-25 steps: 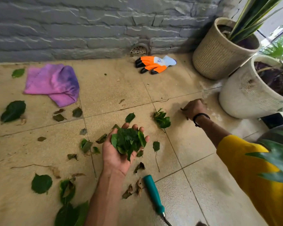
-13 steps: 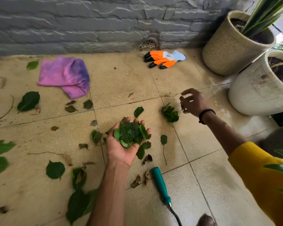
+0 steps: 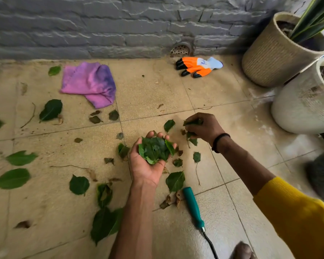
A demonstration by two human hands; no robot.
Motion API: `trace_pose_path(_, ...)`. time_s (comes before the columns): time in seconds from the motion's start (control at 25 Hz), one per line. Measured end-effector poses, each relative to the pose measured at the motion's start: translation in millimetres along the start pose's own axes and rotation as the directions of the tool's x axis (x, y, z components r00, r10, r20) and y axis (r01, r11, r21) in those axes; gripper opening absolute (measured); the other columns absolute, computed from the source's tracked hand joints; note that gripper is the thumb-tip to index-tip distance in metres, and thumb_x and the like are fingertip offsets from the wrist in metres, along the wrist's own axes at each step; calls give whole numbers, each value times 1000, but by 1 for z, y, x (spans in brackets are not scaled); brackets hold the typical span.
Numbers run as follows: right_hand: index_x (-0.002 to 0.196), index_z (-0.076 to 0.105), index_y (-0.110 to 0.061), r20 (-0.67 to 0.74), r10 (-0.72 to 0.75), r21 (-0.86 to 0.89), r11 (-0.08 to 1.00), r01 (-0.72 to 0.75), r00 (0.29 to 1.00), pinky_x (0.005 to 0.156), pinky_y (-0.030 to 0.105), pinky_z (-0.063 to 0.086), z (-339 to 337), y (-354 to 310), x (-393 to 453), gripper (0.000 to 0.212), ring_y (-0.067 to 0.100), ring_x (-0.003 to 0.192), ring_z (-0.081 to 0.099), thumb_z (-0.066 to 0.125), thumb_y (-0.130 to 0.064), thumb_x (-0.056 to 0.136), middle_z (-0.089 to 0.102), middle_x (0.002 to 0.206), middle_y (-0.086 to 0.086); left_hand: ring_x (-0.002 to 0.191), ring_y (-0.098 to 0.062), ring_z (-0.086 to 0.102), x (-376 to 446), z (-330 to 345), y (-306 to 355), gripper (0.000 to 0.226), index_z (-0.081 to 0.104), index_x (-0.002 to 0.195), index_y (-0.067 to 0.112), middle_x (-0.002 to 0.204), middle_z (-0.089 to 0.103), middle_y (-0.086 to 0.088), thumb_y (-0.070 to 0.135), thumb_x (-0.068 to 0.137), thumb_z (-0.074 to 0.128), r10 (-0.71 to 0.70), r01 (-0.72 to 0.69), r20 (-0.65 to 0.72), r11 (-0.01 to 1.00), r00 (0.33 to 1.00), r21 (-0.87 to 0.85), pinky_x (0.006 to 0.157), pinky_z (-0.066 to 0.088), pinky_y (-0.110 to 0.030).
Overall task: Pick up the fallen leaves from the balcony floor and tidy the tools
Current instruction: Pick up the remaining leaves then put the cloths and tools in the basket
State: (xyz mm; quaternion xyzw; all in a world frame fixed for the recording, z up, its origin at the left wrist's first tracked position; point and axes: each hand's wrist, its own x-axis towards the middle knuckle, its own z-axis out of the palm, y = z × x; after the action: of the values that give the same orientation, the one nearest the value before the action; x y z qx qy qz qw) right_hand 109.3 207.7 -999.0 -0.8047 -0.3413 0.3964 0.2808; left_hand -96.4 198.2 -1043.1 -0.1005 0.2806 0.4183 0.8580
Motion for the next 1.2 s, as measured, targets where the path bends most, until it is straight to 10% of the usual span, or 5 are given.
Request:
trace_pose_path(0.12,105,71,-8,252,-57,183,983,10,966,63,27,61,23,-54,-39,21,24,85,73,77,-6,85,72,106,18,108,-33,65,1,6,-3,43,70,119,12,125,68,-19,40,100,44,62,-57,-128,997,990,42,92,54,-44)
trace_pose_path(0.44,135,54,-34,359,-185,-544,756,366,915,78,27,49,62,-105,-93,47,20,108,58,65,-44,91,53,126,0,120,-30,65,1,11,1,40,71,123,13,128,69,-12,39,98,53,0,-7,-91,997,996,-78,97,54,-45)
trace_pose_path(0.64,131,57,-26,165,-70,-150,984,95,984,69,42,64,-9,-106,-70,47,19,88,73,69,-44,90,70,110,2,120,-41,62,-1,6,5,47,76,113,8,129,67,-19,43,99,49,-34,34,5,999,999,-34,108,38,-68)
trace_pose_path(0.88,146,31,-43,180,331,-646,750,-142,926,93,51,56,-7,22,-54,131,32,123,53,79,-82,30,37,149,7,117,-40,63,-3,-6,22,51,64,132,8,126,65,-18,44,99,50,-6,6,68,1000,998,-10,108,38,-67)
trace_pose_path(1.2,148,13,-53,259,150,-661,748,61,954,103,53,49,65,32,-83,126,33,130,40,96,-41,54,21,145,7,126,-40,59,-9,-16,32,46,77,111,10,124,66,-17,44,100,48,24,-22,80,1000,997,-22,107,38,-68)
